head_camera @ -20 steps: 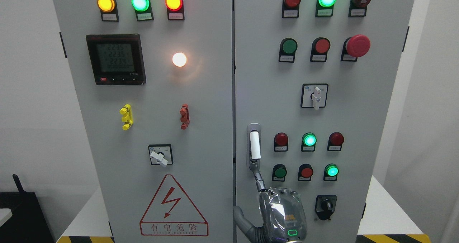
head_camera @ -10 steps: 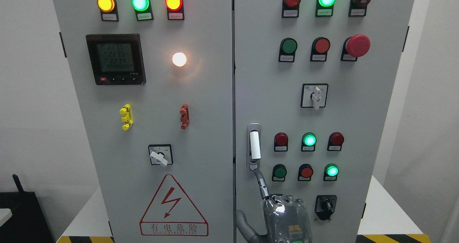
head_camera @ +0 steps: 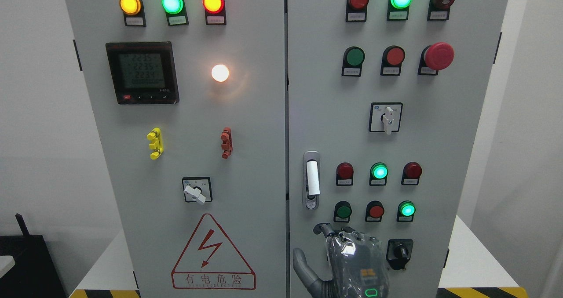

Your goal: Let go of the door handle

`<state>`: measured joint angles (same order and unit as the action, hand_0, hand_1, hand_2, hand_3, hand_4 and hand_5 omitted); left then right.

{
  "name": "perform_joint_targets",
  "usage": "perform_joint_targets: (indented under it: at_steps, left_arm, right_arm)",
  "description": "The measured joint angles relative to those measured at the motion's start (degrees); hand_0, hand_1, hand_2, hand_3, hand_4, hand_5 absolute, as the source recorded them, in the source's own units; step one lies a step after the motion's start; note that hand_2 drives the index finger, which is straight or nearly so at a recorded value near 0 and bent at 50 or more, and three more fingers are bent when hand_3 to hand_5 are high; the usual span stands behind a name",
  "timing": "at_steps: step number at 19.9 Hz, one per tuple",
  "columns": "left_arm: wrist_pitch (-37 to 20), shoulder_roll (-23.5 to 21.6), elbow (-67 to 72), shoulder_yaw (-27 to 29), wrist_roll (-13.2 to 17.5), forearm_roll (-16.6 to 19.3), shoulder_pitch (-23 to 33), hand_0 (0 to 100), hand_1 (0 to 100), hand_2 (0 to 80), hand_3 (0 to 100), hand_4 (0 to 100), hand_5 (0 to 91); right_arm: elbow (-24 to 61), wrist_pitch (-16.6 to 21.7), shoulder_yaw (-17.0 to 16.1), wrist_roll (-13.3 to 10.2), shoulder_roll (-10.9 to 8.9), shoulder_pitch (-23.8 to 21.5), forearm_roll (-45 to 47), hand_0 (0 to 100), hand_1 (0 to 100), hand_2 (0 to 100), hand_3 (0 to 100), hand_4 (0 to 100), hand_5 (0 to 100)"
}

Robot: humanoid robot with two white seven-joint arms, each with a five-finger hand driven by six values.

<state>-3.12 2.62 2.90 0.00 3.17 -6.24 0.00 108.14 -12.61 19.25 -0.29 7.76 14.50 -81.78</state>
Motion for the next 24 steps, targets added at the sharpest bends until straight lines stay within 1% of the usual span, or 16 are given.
perform_joint_targets:
  at_steps: [3, 7, 11, 15, 17, 21, 24]
  left_arm:
    - [0.0, 0.0, 0.0, 0.0, 0.0, 0.0, 0.0, 12, 39, 0.0, 0, 0, 0.0]
    - [0.0, 0.0, 0.0, 0.0, 0.0, 0.0, 0.0, 12, 39, 0.0, 0, 0, 0.0]
    - [0.0, 0.0, 0.0, 0.0, 0.0, 0.0, 0.0, 12, 39, 0.0, 0, 0, 0.0]
    - [0.0, 0.0, 0.0, 0.0, 0.0, 0.0, 0.0, 12, 39, 0.0, 0, 0, 0.0]
    - [0.0, 0.0, 0.0, 0.0, 0.0, 0.0, 0.0, 12, 39, 0.0, 0, 0, 0.0]
    - [0.0, 0.0, 0.0, 0.0, 0.0, 0.0, 0.0, 12, 39, 0.0, 0, 0, 0.0]
    - [0.0, 0.0, 0.0, 0.0, 0.0, 0.0, 0.0, 12, 39, 0.0, 0, 0, 0.0]
  right_arm:
    - [0.4, -1.0, 0.0, 2.2, 0.00, 1.3, -0.3, 37, 2, 100, 100, 98, 95]
    - [0.6, -1.7, 0.1, 4.1, 0.01, 3.1, -1.0, 37, 2, 100, 100, 99, 98]
    - [0.3, -3.5, 0.2, 6.7, 0.02, 5.5, -1.6, 36, 3, 100, 100, 100, 98]
    - [-0.4, -4.6, 0.2, 7.5, 0.03, 7.5, -2.2, 36, 6, 100, 100, 100, 98]
    - [-0.9, -5.2, 0.2, 7.8, 0.03, 8.6, -2.4, 36, 7, 100, 100, 100, 98]
    - [-1.9, -5.8, 0.2, 9.3, 0.03, 10.3, -2.6, 37, 7, 100, 100, 100, 98]
    - [-2.4, -6.1, 0.2, 9.6, 0.05, 11.0, -2.6, 37, 7, 100, 100, 100, 98]
